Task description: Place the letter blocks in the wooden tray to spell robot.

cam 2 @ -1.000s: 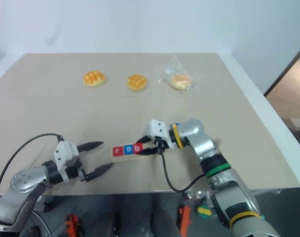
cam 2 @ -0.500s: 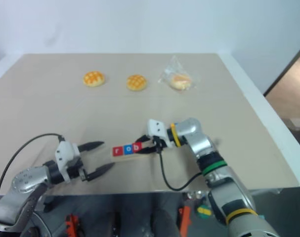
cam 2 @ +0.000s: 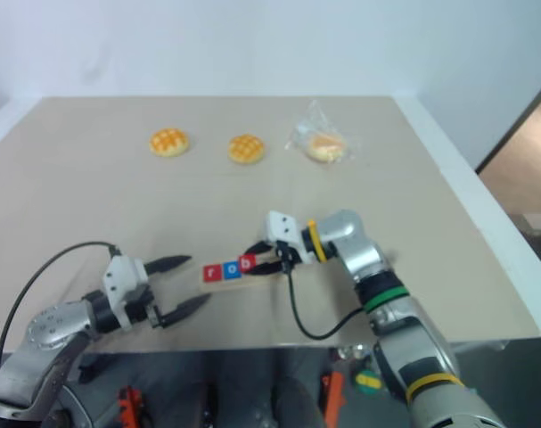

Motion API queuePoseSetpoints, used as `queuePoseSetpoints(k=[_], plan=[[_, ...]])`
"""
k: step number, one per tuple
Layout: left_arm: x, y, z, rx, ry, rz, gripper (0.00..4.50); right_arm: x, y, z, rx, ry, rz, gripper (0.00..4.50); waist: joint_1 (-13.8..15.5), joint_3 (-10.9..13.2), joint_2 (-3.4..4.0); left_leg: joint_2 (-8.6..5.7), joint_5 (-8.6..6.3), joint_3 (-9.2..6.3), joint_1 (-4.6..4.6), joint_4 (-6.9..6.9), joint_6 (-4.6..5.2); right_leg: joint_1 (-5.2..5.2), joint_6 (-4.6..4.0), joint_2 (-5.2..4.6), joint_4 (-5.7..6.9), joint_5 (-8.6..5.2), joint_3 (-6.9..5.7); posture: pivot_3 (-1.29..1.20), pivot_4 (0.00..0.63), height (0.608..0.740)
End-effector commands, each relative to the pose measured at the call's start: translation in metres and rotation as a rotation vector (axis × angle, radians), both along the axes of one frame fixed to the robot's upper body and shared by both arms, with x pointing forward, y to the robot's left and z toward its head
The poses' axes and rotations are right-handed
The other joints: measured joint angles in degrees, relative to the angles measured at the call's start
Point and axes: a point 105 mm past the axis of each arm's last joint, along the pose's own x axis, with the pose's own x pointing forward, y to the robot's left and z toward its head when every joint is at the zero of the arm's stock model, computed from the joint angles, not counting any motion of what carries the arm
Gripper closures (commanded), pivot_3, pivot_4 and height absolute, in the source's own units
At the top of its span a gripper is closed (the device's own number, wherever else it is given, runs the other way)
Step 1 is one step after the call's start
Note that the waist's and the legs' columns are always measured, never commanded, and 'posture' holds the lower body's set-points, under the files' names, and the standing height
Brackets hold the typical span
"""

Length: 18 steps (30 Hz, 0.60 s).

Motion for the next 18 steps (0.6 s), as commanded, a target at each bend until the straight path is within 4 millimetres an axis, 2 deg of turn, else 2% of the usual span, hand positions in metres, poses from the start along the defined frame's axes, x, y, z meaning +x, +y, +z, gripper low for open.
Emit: queuePoseSetpoints(k=[1, 7, 18], plan=[[-0.004, -0.006, 0.011, -0.062, 0.010, -0.046, 0.00, 0.002, -0.007, 0.016, 0.017, -0.051, -0.005, 2.69, 0.0, 0.0, 0.00, -0.01, 0.00, 0.00, 0.00, 0.00, 0.00, 0.00, 0.00, 0.00, 0.00, 0.00, 0.00, 0.00, 0.150, 0.740], [-0.008, -0.013, 0.011, -0.071, 0.058, -0.106, 0.00, 0.001, -0.007, 0.009, 0.001, -0.043, -0.011, 2.69, 0.0, 0.0, 0.00, 0.00, 0.00, -0.01, 0.00, 0.00, 0.00, 0.00, 0.00, 0.01, 0.00, 0.00, -0.01, 0.00, 0.150, 0.740], [-0.003, -0.018, 0.023, -0.055, 0.032, -0.088, 0.00, -0.003, 0.001, 0.000, -0.011, -0.026, 0.019, 2.69, 0.0, 0.0, 0.00, 0.00, 0.00, -0.01, 0.00, -0.01, 0.00, -0.01, 0.00, 0.02, 0.00, -0.01, -0.01, 0.00, 0.150, 0.740]])
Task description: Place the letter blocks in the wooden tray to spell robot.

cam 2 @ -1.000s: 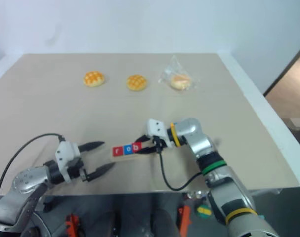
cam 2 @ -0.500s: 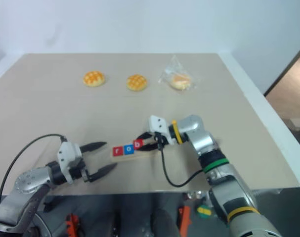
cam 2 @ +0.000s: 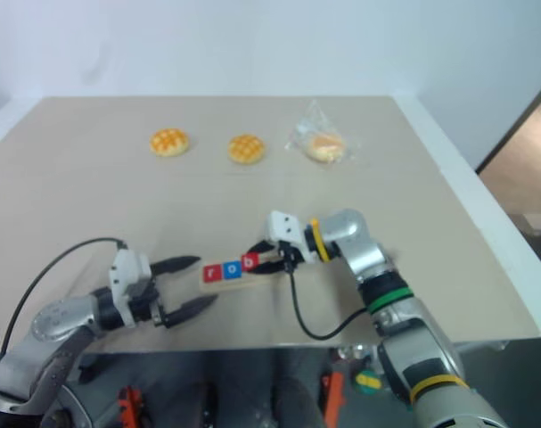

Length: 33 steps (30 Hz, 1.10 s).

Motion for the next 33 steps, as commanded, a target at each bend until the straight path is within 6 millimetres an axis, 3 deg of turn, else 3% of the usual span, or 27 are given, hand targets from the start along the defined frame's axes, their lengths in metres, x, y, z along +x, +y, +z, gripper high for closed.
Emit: queuePoseSetpoints(k=[1, 17, 25, 33], plan=[[-0.001, -0.006, 0.015, 0.002, -0.045, -0.013, 0.00, -0.003, 0.004, 0.002, 0.009, -0.009, 0.032, 2.69, 0.0, 0.0, 0.00, 0.00, 0.00, 0.00, 0.00, 0.00, 0.00, 0.00, 0.00, 0.00, 0.00, 0.00, 0.00, 0.00, 0.150, 0.740], [-0.003, -0.013, 0.021, 0.000, -0.050, -0.001, 0.00, 0.000, 0.001, -0.002, -0.013, -0.017, 0.030, 2.69, 0.0, 0.0, 0.00, -0.01, 0.00, -0.01, 0.01, 0.00, 0.00, 0.02, 0.00, 0.00, 0.00, 0.00, 0.00, 0.00, 0.150, 0.740], [-0.006, -0.009, 0.014, 0.012, -0.035, 0.003, 0.00, -0.003, -0.002, 0.012, 0.019, -0.032, 0.032, 2.69, 0.0, 0.0, 0.00, 0.00, 0.00, -0.02, 0.02, 0.00, 0.00, 0.02, 0.00, 0.00, 0.00, 0.00, 0.00, 0.00, 0.150, 0.740], [-0.003, -0.009, 0.015, 0.011, -0.041, -0.002, 0.00, -0.005, -0.006, 0.003, -0.005, -0.023, 0.026, 2.69, 0.0, 0.0, 0.00, -0.01, 0.00, -0.02, 0.01, -0.01, 0.00, 0.01, -0.01, 0.00, 0.00, -0.02, -0.01, 0.00, 0.150, 0.740]])
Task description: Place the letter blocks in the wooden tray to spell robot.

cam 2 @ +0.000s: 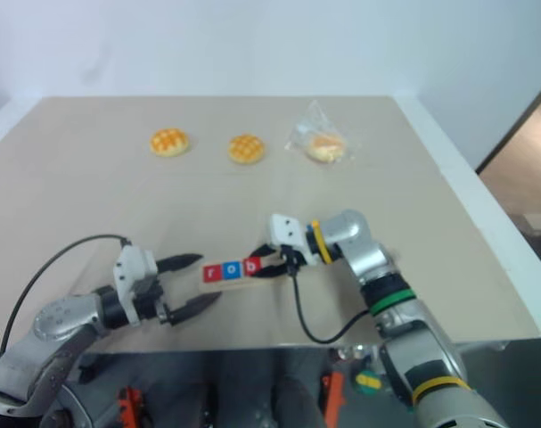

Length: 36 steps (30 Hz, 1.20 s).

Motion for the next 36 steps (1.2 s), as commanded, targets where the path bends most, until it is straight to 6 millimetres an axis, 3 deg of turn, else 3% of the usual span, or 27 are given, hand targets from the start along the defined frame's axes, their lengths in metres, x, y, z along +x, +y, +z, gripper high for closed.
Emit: queuePoseSetpoints(k=[1, 20, 21, 36], plan=[[-0.002, -0.003, 0.011, -0.003, -0.056, -0.027, 0.00, -0.002, -0.001, 0.004, 0.017, -0.021, 0.009, 2.69, 0.0, 0.0, 0.00, 0.00, 0.00, -0.01, 0.00, 0.00, 0.00, 0.00, 0.00, 0.00, 0.00, -0.01, 0.00, 0.00, 0.150, 0.740], [-0.006, 0.001, 0.003, 0.006, -0.049, -0.003, 0.00, 0.001, 0.010, -0.002, 0.006, 0.005, 0.022, 2.69, 0.0, 0.0, 0.00, 0.00, 0.00, 0.00, 0.01, -0.01, 0.00, 0.00, -0.01, 0.00, 0.00, 0.00, 0.00, 0.00, 0.150, 0.740], [-0.006, 0.001, 0.003, 0.007, -0.048, -0.002, 0.00, 0.001, 0.010, -0.002, 0.006, 0.010, 0.022, 2.21, 0.0, 0.0, 0.00, 0.00, 0.00, 0.00, 0.01, -0.01, 0.00, 0.00, -0.01, 0.00, 0.00, 0.00, 0.00, 0.00, 0.150, 0.740], [0.000, 0.002, 0.002, 0.021, -0.058, -0.016, 0.00, -0.001, 0.009, 0.010, 0.053, 0.007, 0.002, 2.21, 0.0, 0.0, 0.01, 0.00, 0.00, 0.01, 0.00, -0.01, 0.00, -0.02, -0.02, 0.00, 0.00, -0.01, 0.01, 0.00, 0.150, 0.740]])
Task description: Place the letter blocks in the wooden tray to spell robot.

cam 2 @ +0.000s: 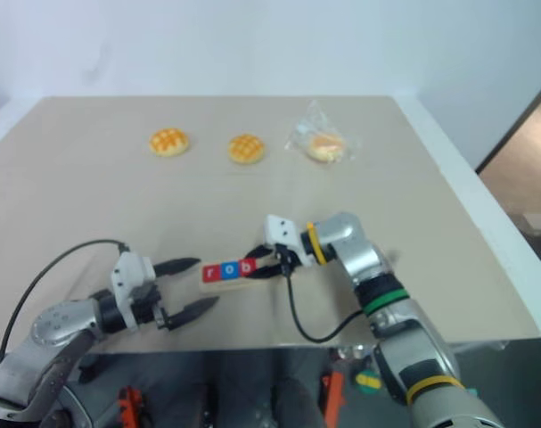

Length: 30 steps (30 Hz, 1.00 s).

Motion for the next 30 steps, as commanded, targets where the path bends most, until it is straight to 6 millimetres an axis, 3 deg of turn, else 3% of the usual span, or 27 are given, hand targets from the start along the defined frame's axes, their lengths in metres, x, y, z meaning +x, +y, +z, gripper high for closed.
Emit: queuePoseSetpoints(k=[1, 30], plan=[[0.0044, -0.0023, 0.0096, 0.000, -0.045, -0.019, 0.00, -0.0012, 0.0015, 0.0139, 0.038, -0.031, 0.009, 2.21, 0.0, 0.0, 0.00, 0.00, 0.00, 0.00, 0.00, 0.00, 0.00, 0.00, 0.00, 0.00, 0.00, 0.00, 0.00, 0.00, 0.150, 0.740], [0.0004, -0.0035, 0.0094, -0.001, -0.053, -0.015, 0.00, 0.0048, -0.0021, 0.0069, 0.001, -0.030, -0.004, 2.21, 0.0, 0.0, 0.00, 0.00, 0.00, -0.01, 0.00, -0.03, 0.00, 0.00, 0.01, 0.00, 0.00, -0.03, -0.01, 0.00, 0.150, 0.740]])
